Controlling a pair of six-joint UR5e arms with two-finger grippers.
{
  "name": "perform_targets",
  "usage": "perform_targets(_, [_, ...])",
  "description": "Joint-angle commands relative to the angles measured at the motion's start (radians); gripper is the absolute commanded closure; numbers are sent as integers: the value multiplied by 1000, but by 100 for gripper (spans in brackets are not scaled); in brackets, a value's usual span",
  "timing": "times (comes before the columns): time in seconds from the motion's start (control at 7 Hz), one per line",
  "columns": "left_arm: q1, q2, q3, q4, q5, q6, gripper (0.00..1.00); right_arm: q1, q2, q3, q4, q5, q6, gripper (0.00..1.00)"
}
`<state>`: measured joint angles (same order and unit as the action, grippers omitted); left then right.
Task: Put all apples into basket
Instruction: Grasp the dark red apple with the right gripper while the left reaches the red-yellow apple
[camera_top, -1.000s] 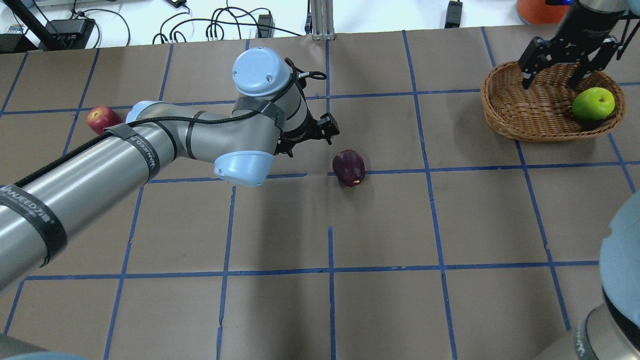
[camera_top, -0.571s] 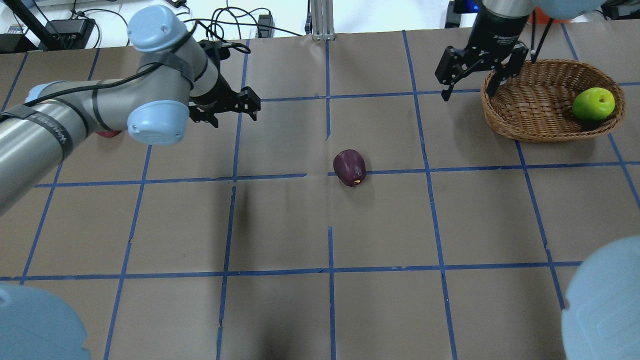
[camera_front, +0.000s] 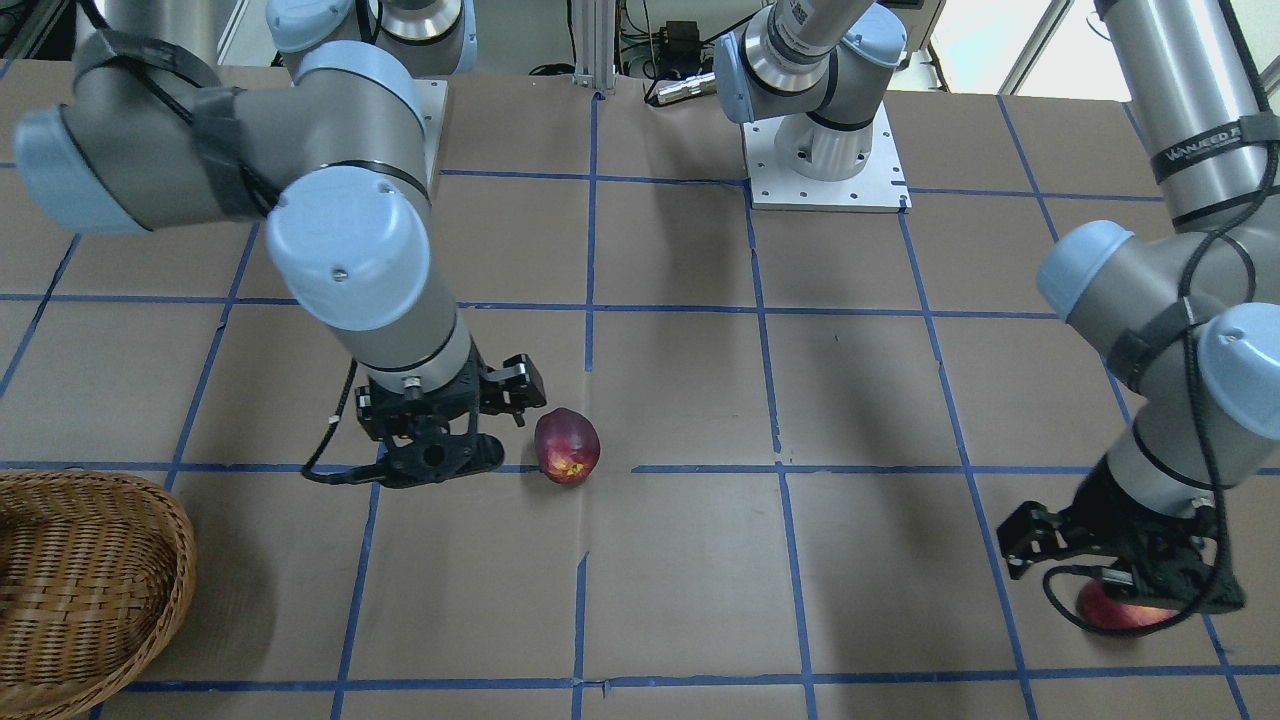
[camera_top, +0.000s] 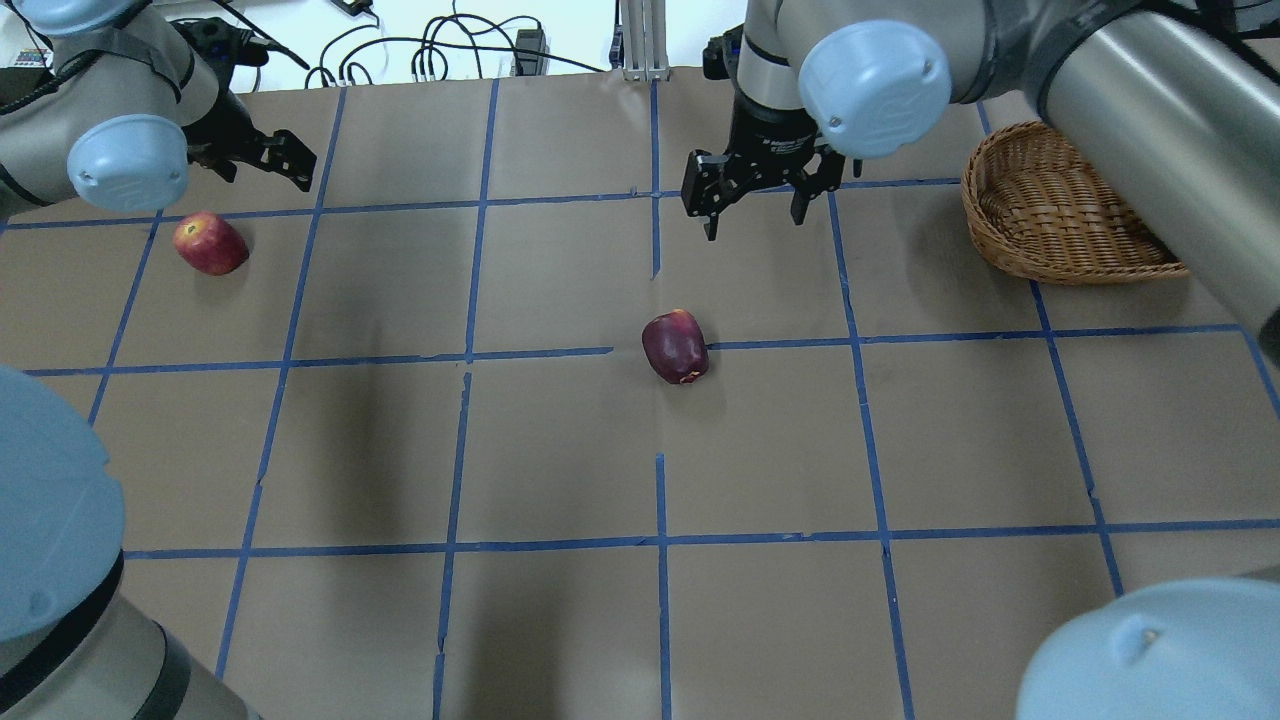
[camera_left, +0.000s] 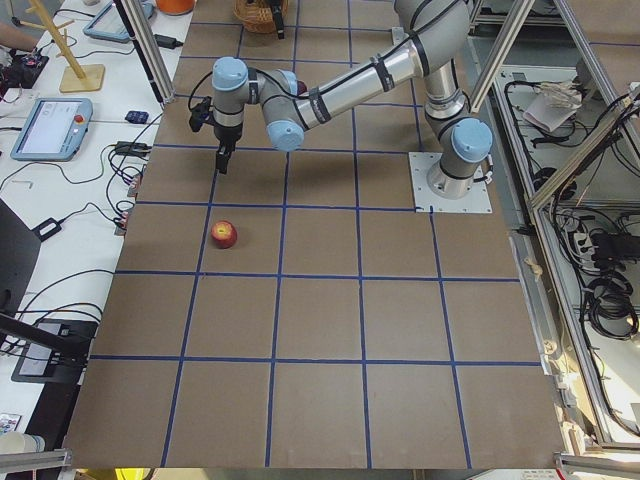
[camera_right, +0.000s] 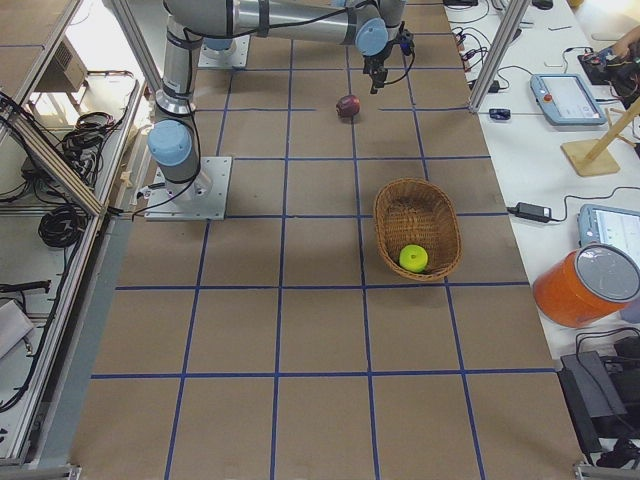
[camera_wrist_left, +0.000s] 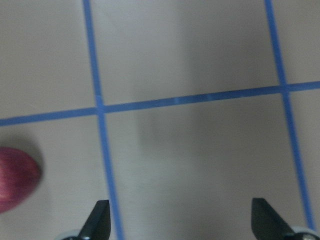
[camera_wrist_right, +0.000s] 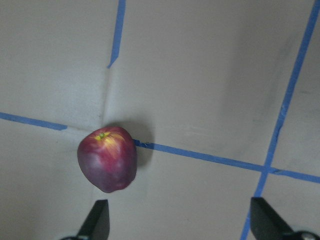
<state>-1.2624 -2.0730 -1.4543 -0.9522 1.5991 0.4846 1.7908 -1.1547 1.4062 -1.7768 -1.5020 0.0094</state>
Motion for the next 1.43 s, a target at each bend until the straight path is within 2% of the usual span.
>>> perform_targets(0.0, [67,-96,115,-14,47,66,0,82,47,86,-205,2,43,0])
perform_targets(0.43, [141,-217,239,-152,38,81,0,90,93,146,-259,3,41,0])
perform_targets(0.71, [152,-248,221,-178,36,150,0,117,125,181,-317,5,46,0])
perform_targets(1.14, [152,-275,216,-200,21,155,0,119,139,235,-331,-9,46,0])
perform_targets(1.29, [152,-277,218,-198,21,178,5,117,141,256,-369,-14,47,0])
